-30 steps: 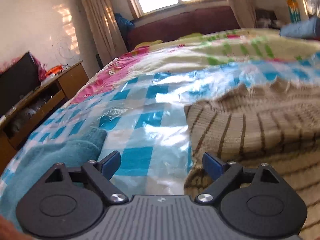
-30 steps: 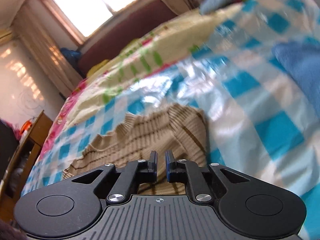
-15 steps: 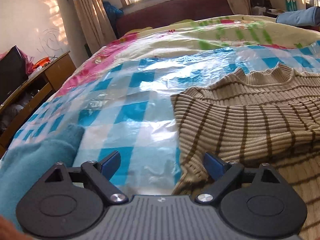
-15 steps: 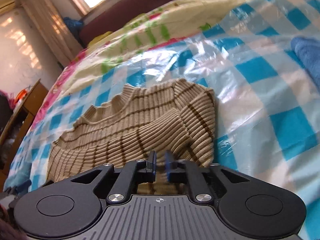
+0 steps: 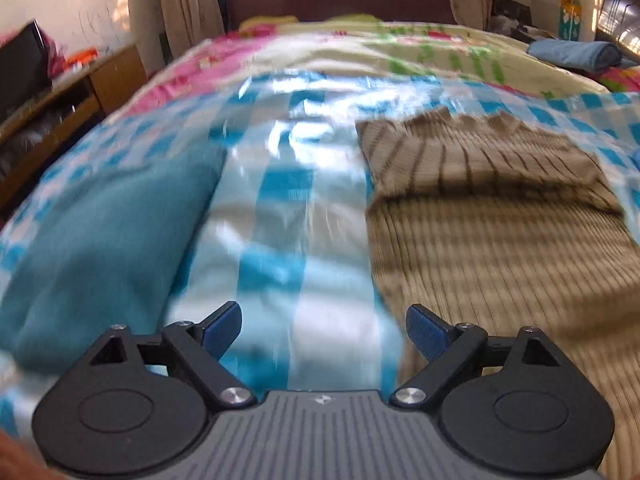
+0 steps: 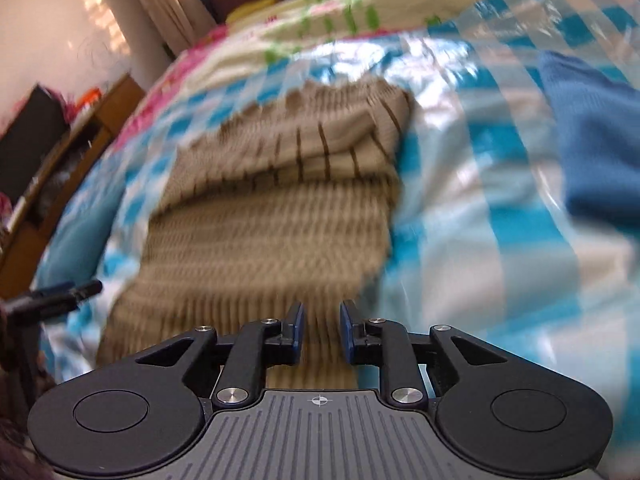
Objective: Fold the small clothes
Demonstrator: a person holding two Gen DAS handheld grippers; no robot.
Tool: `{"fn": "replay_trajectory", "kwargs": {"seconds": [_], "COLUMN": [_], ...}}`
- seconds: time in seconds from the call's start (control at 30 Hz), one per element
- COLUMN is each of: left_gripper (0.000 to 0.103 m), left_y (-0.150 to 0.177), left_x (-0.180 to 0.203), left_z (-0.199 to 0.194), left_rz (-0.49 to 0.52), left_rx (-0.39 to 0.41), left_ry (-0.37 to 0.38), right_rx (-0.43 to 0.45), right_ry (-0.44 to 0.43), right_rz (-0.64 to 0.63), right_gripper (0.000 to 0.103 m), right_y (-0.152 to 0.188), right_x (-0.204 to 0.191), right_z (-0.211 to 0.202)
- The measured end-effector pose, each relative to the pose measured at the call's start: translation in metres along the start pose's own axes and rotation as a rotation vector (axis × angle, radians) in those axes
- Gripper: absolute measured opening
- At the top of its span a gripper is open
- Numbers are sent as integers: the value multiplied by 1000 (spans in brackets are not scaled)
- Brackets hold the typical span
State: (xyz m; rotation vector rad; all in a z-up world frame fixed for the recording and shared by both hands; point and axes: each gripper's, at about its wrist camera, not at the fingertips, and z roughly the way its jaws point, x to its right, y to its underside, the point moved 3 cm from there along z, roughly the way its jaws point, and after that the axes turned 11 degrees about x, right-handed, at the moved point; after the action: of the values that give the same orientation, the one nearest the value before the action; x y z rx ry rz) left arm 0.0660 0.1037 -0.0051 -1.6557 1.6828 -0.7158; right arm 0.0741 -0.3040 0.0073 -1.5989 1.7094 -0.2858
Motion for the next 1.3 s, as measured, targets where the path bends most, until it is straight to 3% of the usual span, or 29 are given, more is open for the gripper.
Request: {"fn": "replay_trajectory", "kwargs": {"seconds": [0.2,0.33,0.43,0.63,0.93,1.2,1.27,1.3], "left_gripper": [93,80,78,56,40,32,28,27], "left_y": [25,31,36,51,53,53,55,56], "left_x": [4,7,14,25,20,14,11,10], "left_z": [-30,-39,-44,-35,-33,-33,-32,-32], "left_rz": [10,8,22,24,-74,-152,-188,-201], "left_rx": [-72,-106,-123,-213,-265,-288,-297,-301], "left_ry": [51,83,117,173,240,306,328,335], "right_rx": [-120,-164,-167,-184,-194,-208,-206,-204], "right_ry": [13,-6,-9,-23,-46,-78,-90,-98], "right_rz": [-3,20,3,5,51,107,132,145], "right_gripper": [27,27,28,30,30,35,34,27], "right_y": [41,52,53,57,59,61,61,62], "right_x": [-1,0,-1,-1,7,12,14,15], "right_z": [-19,-18,-20,-20,-25,-15,-16,-16]}}
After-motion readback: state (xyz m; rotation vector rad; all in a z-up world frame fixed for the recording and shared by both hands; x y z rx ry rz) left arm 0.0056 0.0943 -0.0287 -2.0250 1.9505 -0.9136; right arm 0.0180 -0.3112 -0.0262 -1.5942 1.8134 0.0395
